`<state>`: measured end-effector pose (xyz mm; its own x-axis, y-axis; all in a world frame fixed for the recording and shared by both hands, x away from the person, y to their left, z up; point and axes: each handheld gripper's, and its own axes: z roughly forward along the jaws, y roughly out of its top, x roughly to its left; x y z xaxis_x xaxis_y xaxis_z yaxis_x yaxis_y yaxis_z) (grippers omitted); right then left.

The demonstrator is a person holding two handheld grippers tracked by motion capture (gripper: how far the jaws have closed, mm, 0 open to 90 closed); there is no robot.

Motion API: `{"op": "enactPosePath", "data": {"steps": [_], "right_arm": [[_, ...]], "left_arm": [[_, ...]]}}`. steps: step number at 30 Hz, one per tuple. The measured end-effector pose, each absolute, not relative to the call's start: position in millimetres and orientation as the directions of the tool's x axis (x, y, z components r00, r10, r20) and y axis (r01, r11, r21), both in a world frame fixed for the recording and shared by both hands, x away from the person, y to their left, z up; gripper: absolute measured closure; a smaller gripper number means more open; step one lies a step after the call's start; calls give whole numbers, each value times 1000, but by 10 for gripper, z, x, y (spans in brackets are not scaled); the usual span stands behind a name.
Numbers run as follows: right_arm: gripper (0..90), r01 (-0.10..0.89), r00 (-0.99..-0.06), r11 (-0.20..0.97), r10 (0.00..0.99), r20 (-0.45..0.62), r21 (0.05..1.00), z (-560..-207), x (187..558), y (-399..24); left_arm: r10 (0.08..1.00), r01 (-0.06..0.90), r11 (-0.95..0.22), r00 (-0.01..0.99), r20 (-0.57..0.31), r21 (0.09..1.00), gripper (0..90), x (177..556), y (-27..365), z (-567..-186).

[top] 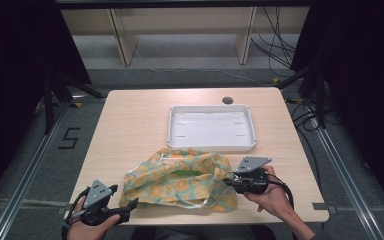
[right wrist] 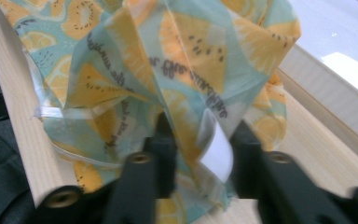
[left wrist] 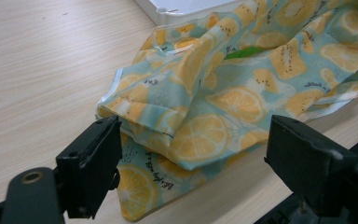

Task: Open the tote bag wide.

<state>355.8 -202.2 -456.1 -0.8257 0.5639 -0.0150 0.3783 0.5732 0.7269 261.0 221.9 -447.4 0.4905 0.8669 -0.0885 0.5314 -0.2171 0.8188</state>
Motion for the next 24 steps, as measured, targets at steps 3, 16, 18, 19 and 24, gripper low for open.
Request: {"op": "enactPosePath", "data": {"steps": [3,16,18,19,24], "right_arm": [[854,387,-819,565,573,-10,729,-4556,3584,-2082],[890,391,-805,554,593,-19,735,-4444,3579,-2506],[890,395,-807,561,590,-17,727,-4440,3578,-2623],[889,401,-802,555,598,-14,728,-4438,3572,-2674],[889,426,-788,546,616,-1,722,-4441,3573,-2830]], "left_arm": [[866,530,-214,492,-92,820,177,2608,2219,-4472],[859,531,-223,504,-93,818,176,2604,2217,-4472],[857,526,-220,507,-95,821,176,2610,2207,-4473],[856,525,-224,509,-92,821,177,2608,2210,-4473],[858,529,-220,505,-96,819,176,2612,2210,-4477]]}}
